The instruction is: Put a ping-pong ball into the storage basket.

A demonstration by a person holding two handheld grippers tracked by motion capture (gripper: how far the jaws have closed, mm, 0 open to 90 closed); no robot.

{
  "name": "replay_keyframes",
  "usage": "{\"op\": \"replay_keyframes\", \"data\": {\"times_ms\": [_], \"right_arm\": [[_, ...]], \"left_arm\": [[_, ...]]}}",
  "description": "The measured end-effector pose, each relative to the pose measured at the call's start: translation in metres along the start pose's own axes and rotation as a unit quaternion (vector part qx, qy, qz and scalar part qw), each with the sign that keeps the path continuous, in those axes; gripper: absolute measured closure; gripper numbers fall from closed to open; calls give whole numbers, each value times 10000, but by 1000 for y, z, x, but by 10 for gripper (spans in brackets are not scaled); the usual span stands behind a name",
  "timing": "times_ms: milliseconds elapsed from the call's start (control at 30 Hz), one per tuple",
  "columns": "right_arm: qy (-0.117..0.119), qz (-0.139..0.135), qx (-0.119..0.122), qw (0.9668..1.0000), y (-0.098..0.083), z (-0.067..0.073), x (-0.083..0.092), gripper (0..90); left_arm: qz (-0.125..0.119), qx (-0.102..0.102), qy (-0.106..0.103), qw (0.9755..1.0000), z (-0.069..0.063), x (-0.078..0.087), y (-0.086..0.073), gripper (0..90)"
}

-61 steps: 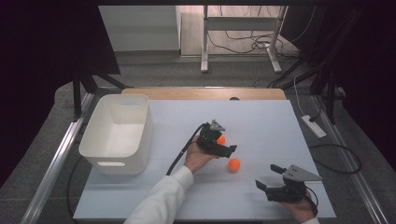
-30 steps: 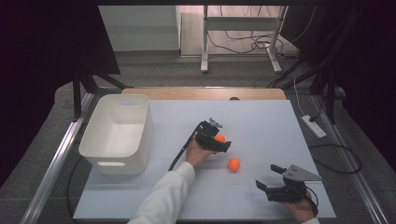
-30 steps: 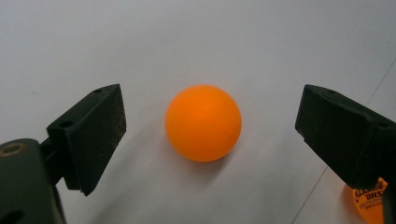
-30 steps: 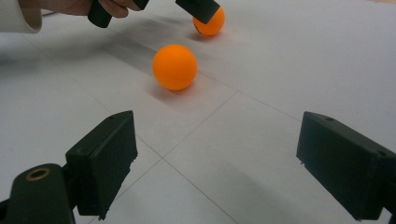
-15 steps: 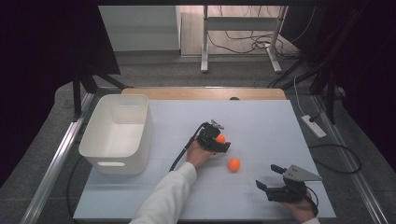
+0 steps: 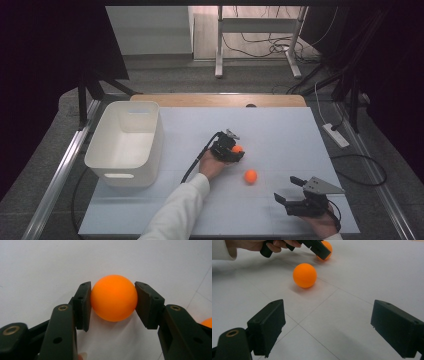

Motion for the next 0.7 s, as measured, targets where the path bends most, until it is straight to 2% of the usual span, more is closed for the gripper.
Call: {"op": "replay_keyframes", "data": {"times_ms": [467,600,700], "right_arm": [[-8,-1,3,10000,0,0,0,121],[-10,1,7,10000,0,0,0,121],[-14,2,7,10000,0,0,0,121]], "left_arm": [[-160,-16,-70,9998,-1,10,2,512],[-242,-40,-20,9997,-1,14,2,512],[-332,23,-66,9994,-1,18,3,512]]}}
Point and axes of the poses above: each handheld gripper's, and its own axes: x roughly backward along the jaws, y roughly out of its top, z roughly to its left, the point moved 6 cm from there along -x, roughly forward along the jaws, and after that the axes turned 6 degrees about z, right-handed, at the moved point
